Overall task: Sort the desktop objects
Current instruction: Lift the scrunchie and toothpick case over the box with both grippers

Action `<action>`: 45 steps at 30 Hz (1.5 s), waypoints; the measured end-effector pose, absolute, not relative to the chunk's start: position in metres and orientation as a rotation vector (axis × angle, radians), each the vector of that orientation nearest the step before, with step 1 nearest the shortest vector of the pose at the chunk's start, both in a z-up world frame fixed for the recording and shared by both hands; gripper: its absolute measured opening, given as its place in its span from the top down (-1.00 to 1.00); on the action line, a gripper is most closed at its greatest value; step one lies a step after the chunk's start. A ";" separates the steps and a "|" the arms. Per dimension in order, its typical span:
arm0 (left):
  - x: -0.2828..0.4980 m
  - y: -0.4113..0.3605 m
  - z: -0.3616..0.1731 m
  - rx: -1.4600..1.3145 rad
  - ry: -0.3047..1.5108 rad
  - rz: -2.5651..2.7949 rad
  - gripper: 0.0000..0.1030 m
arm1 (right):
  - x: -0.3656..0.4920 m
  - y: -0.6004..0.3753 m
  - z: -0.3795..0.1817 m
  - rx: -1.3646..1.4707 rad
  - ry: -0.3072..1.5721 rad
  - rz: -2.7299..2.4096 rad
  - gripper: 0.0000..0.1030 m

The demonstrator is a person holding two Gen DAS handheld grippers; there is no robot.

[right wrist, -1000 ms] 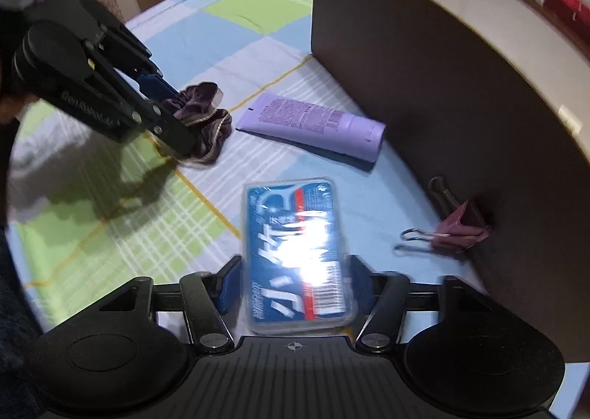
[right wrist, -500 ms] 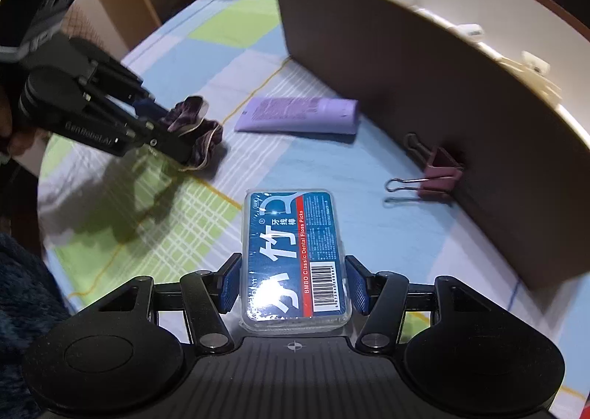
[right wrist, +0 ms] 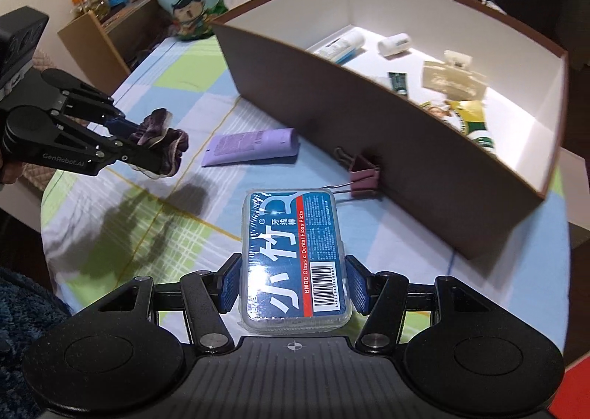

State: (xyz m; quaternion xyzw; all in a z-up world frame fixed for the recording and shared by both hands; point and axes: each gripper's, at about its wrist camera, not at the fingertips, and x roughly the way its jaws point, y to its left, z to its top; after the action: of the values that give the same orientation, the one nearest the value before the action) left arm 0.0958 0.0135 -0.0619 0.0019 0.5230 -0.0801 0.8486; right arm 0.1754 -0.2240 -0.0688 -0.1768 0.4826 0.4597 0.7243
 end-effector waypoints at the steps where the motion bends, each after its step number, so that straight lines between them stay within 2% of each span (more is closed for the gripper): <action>1: 0.096 0.013 -0.059 0.010 1.096 -0.170 0.61 | 0.176 -0.226 -0.066 -0.384 1.062 1.008 -0.10; 19: 0.139 0.004 0.002 0.184 0.948 -0.191 0.61 | 0.208 -0.239 -0.003 -0.317 0.943 0.966 -0.10; 45: 0.216 0.021 0.039 0.315 0.860 -0.172 0.61 | 0.285 -0.235 0.044 -0.317 0.797 0.885 -0.10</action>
State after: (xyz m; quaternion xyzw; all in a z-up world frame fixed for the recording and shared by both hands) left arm 0.2156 0.0209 0.0391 0.1521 0.4146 -0.0827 0.8934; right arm 0.2845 -0.2346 0.0440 -0.1488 0.3736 0.4151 0.8161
